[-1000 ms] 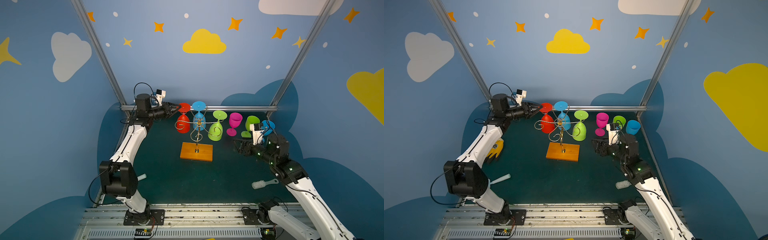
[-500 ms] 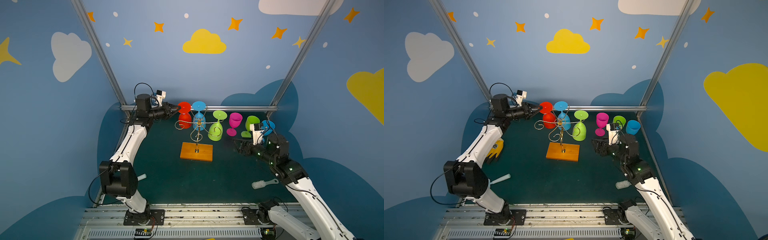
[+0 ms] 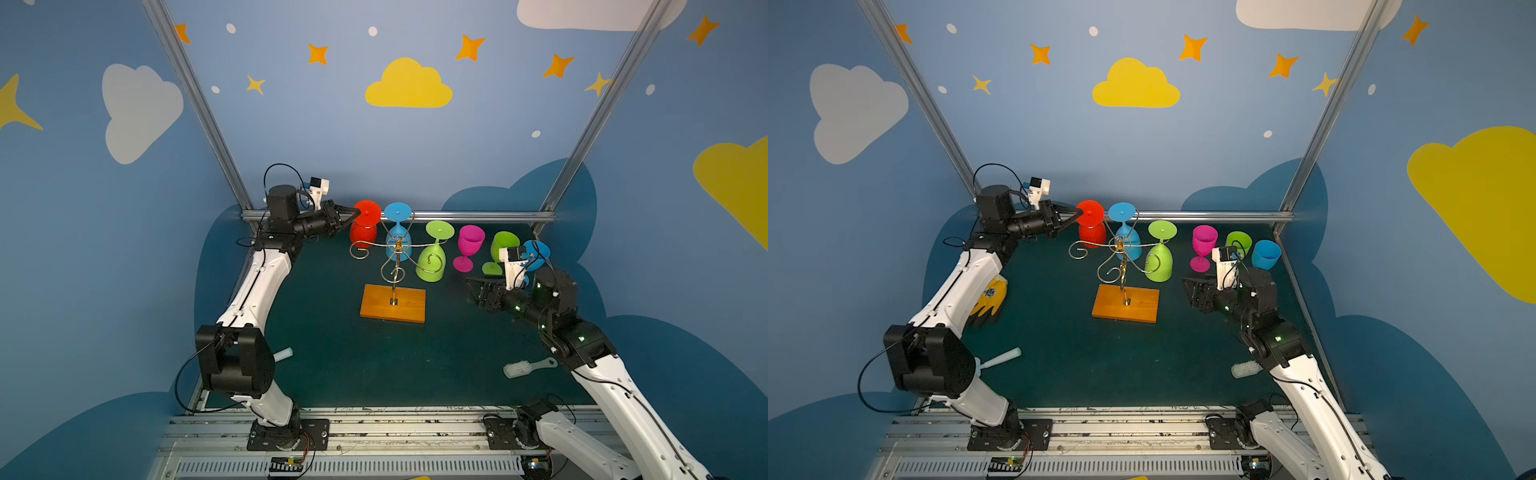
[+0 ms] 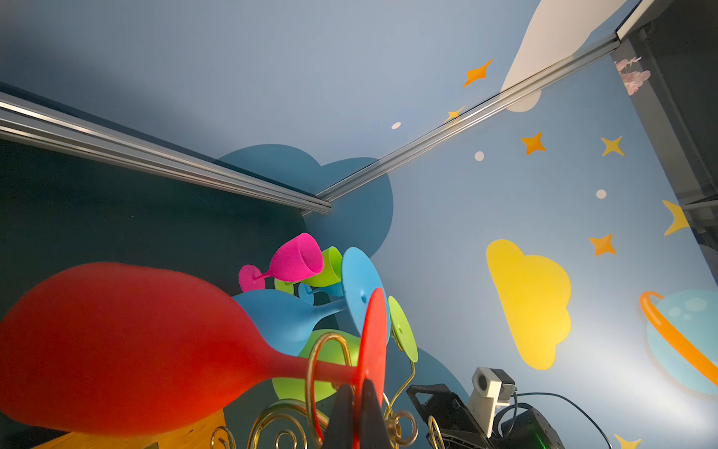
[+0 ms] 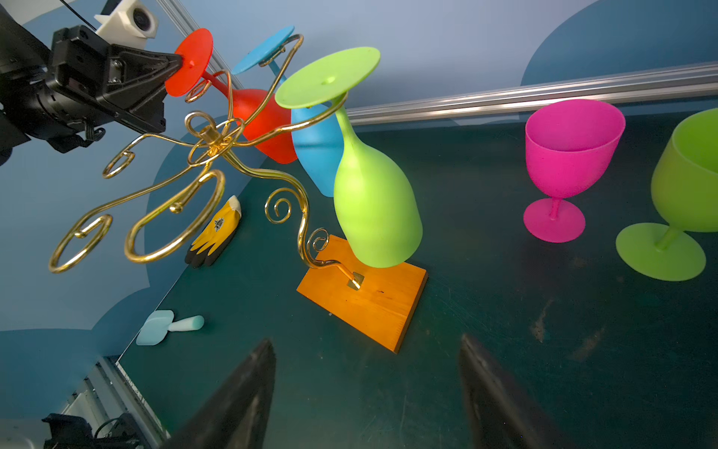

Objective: Take the wine glass off the wine glass rack
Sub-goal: 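Close the left gripper on the red glass foot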

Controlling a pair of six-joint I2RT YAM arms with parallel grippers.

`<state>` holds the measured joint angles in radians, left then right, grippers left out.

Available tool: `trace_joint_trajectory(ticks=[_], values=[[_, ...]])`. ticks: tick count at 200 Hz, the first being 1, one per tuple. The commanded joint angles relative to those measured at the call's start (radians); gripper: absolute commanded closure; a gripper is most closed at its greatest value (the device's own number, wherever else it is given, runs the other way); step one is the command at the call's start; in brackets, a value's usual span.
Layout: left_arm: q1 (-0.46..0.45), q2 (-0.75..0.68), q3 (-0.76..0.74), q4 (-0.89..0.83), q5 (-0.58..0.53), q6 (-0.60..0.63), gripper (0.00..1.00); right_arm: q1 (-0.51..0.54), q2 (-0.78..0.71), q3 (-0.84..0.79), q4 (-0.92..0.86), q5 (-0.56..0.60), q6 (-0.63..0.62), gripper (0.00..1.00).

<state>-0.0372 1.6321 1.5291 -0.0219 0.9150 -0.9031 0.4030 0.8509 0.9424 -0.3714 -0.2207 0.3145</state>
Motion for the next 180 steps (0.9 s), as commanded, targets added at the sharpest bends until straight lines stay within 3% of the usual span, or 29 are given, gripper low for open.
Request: trace_joint_trajectory(ticks=[1,98,180], values=[[0.011,-0.035,-0.002,0.088,0.024,-0.050,0.97,0.005,-0.019,0.023,-0.007,0.008,-0.004,0.27],[-0.013,-0.014,0.004,0.126,0.019,-0.082,0.97,0.008,-0.045,0.024,-0.025,0.007,0.003,0.27],[-0.040,-0.011,0.006,0.081,0.032,-0.039,0.97,0.010,-0.054,0.022,-0.032,0.011,0.004,0.26]])
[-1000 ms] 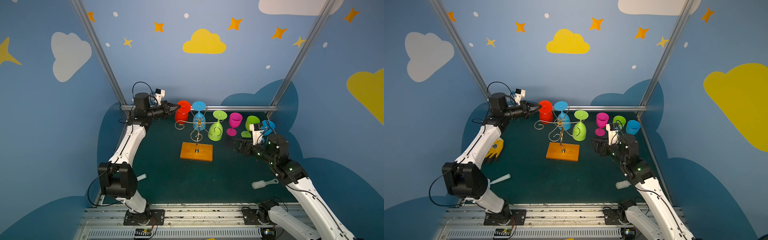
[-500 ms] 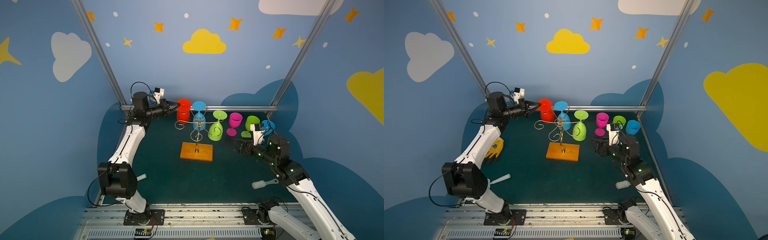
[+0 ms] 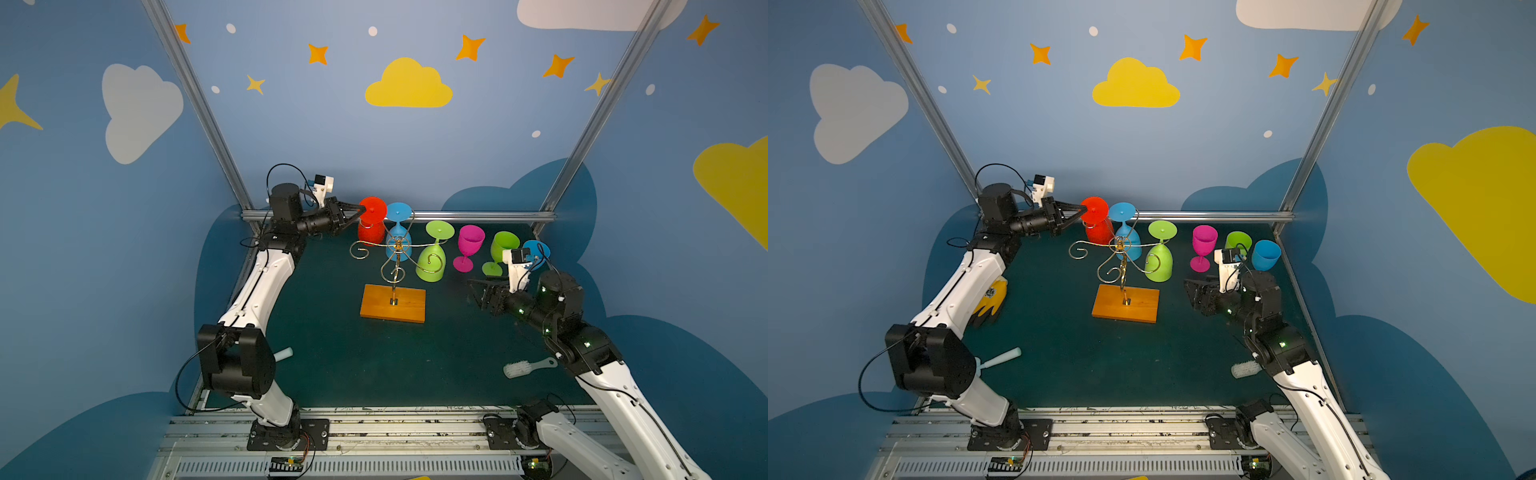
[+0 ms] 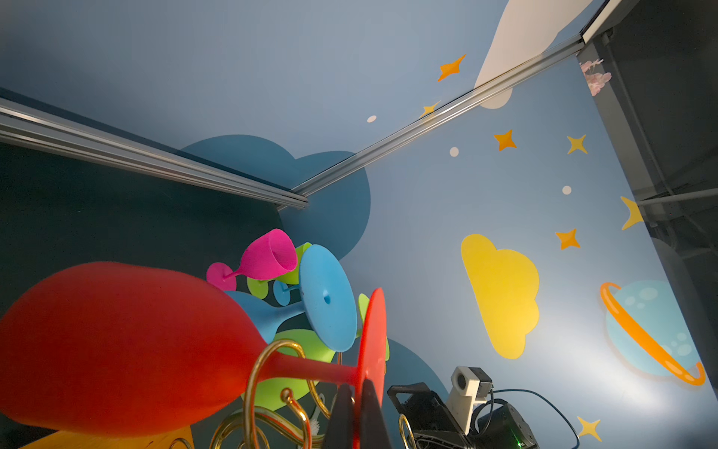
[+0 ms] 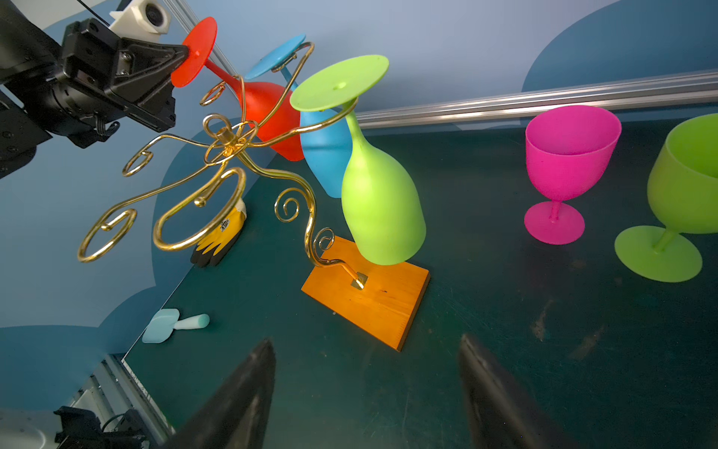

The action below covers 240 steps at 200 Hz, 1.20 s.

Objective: Take the wine glass off the wine glass rack
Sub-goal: 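Close the left gripper on the red glass foot, then slide the red glass off the rack arm and lift it with the left gripper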

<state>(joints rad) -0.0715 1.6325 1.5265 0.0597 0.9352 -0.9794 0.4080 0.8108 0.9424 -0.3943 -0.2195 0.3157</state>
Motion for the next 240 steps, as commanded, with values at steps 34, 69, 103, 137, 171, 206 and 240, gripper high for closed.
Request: trace_joint_trajectory(ticks=[34,69,103,137,171,206,240], values=[[-0.005,-0.040,-0.029,-0.015,0.024,0.054,0.97,0.006,-0.013,0.022,-0.008,0.009,0.002,0.26],[-0.005,-0.065,-0.063,-0.024,0.030,0.067,0.97,0.006,-0.014,0.022,-0.009,0.008,0.002,0.26],[0.002,-0.097,-0.097,-0.037,0.024,0.081,0.97,0.006,-0.019,0.021,-0.014,0.012,0.002,0.26],[0.025,-0.133,-0.138,-0.031,0.017,0.079,0.97,0.006,-0.021,0.019,-0.017,0.014,-0.001,0.26],[0.035,-0.158,-0.166,-0.003,0.016,0.056,0.97,0.006,-0.022,0.021,-0.018,0.014,-0.002,0.26],[0.038,-0.161,-0.160,0.006,0.017,0.047,0.97,0.006,-0.027,0.019,-0.021,0.014,-0.001,0.26],[0.039,-0.176,-0.163,-0.014,0.022,0.059,0.97,0.006,-0.033,0.018,-0.025,0.017,0.000,0.26]])
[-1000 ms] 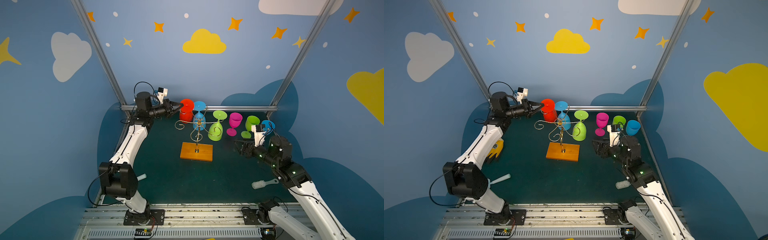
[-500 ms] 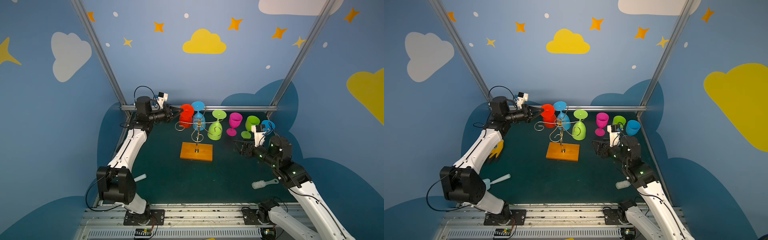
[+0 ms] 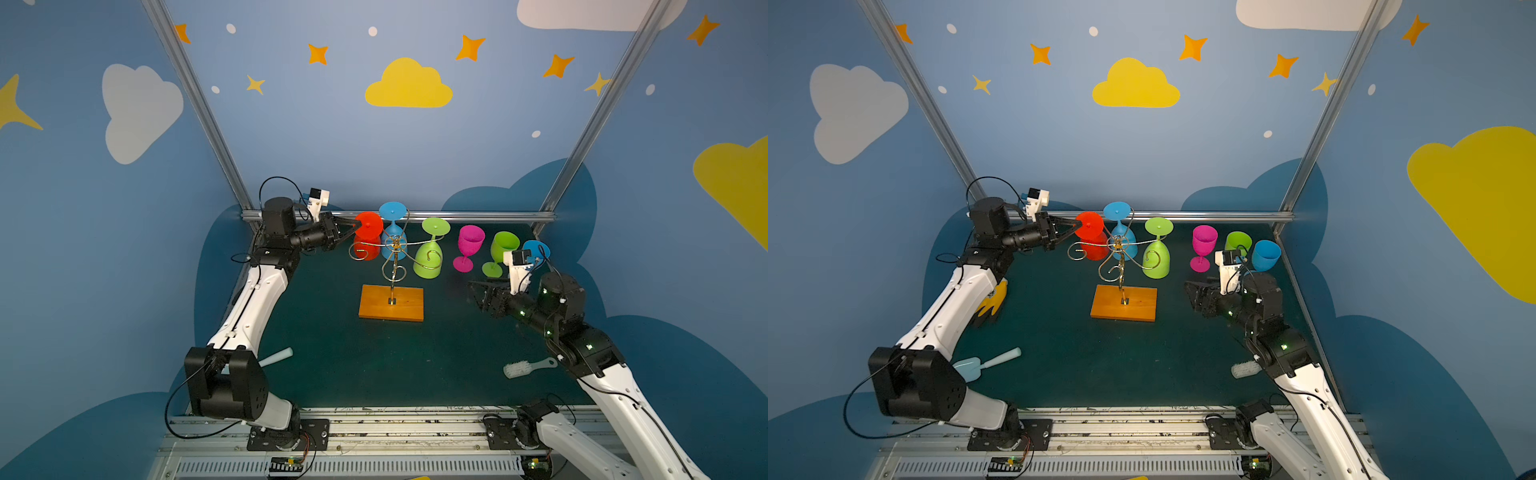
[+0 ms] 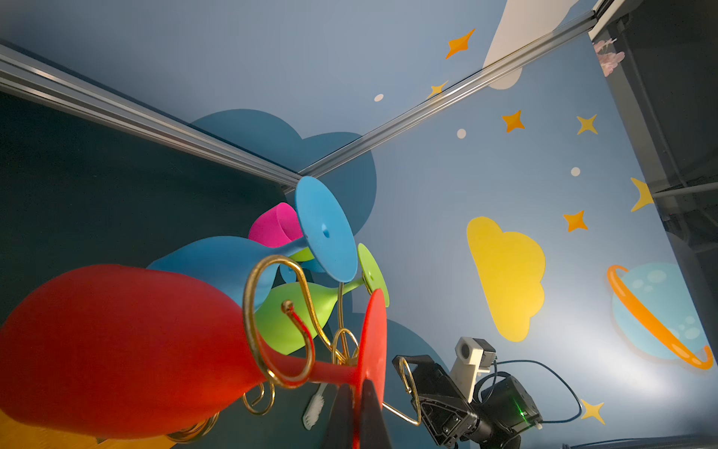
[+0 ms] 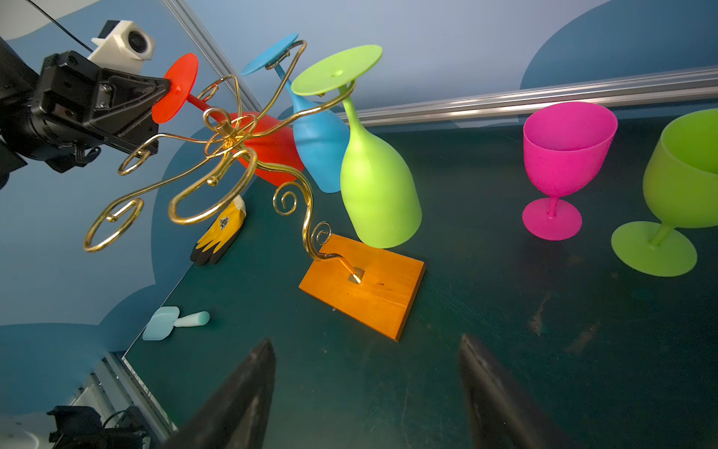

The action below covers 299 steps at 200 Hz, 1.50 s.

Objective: Take the wine glass off the wine glass rack
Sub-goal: 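Slide the red glass off the rack arm and lift it with the left gripper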

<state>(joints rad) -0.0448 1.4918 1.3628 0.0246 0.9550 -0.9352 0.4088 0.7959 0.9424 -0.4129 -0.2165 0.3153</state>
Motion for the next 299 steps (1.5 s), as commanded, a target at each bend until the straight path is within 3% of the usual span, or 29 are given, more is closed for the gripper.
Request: trace_joint_trajectory(ticks=[1,105,174,231,272,299], values=[[0.012,-0.036,0.001,0.020,0.003,0.015,0.97,0.005,-0.018,0.018,-0.006,0.014,0.001,0.26],[0.053,-0.114,-0.081,0.003,0.014,0.030,0.97,0.007,-0.010,0.018,-0.001,0.009,-0.001,0.26],[0.197,-0.175,-0.111,0.028,0.031,-0.004,0.97,0.008,-0.009,0.022,-0.009,0.011,-0.007,0.26],[0.371,-0.237,-0.079,0.213,0.064,-0.205,0.97,0.007,0.004,0.056,-0.030,0.032,-0.047,0.26],[0.385,-0.275,0.046,0.229,0.054,-0.250,0.97,0.007,0.034,0.150,-0.033,0.023,-0.111,0.25],[0.385,-0.279,0.088,0.367,0.062,-0.385,0.97,0.007,0.067,0.213,0.022,-0.034,-0.150,0.24]])
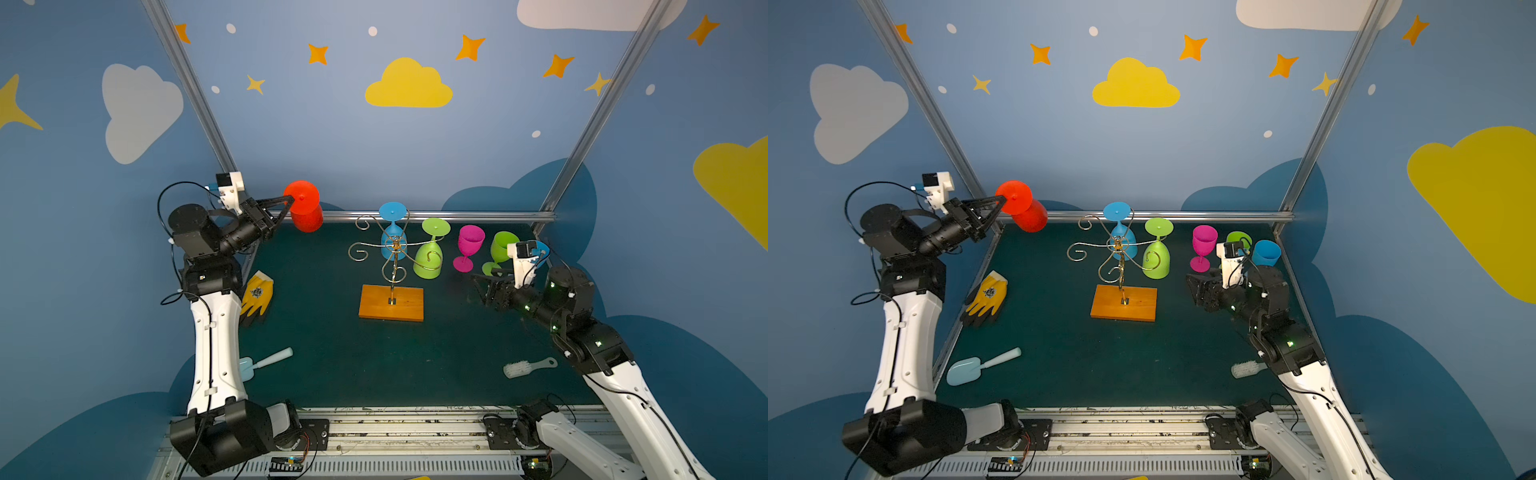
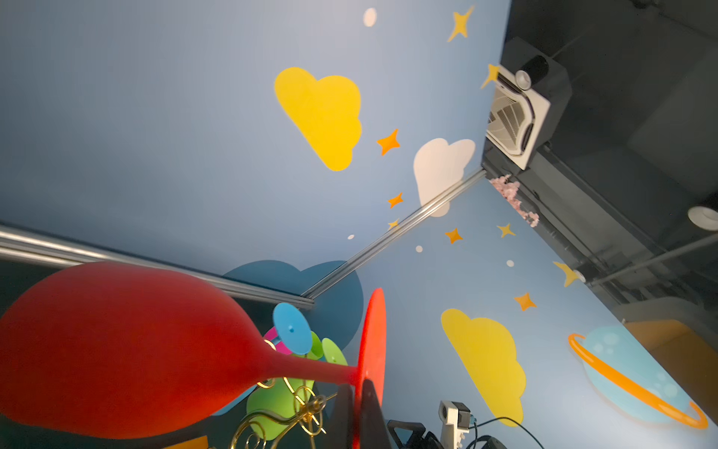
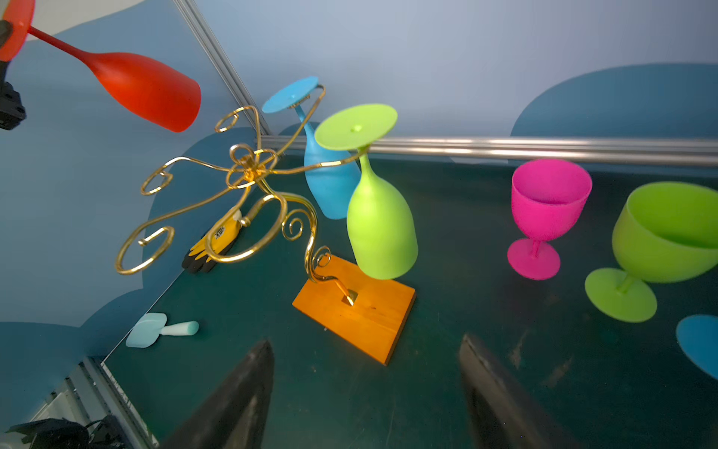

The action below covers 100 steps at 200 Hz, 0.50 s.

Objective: Take the wine glass off the wine glass rack
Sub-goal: 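Slide the red glass off the rack arm and lift it with the left gripper, then bring the red glass over the rack while the right gripper grasps its stem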

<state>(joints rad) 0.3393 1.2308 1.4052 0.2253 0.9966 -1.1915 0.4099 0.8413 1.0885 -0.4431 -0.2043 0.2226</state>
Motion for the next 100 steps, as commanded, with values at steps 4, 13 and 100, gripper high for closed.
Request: trace_joint_trajectory(ticks=[4,13,100], values=[[0.001,-0.014,0.050,0.198,0.024,-0.161,0.97,0.005,0.028,0.075,0.063,-0.057,-0.063,0.24],[0.000,-0.003,0.064,0.268,0.037,-0.231,0.97,0.007,0.046,0.092,0.087,-0.078,-0.084,0.24],[-0.185,0.030,0.109,0.316,0.055,-0.309,0.97,0.052,0.182,0.218,0.328,-0.248,-0.210,0.19]])
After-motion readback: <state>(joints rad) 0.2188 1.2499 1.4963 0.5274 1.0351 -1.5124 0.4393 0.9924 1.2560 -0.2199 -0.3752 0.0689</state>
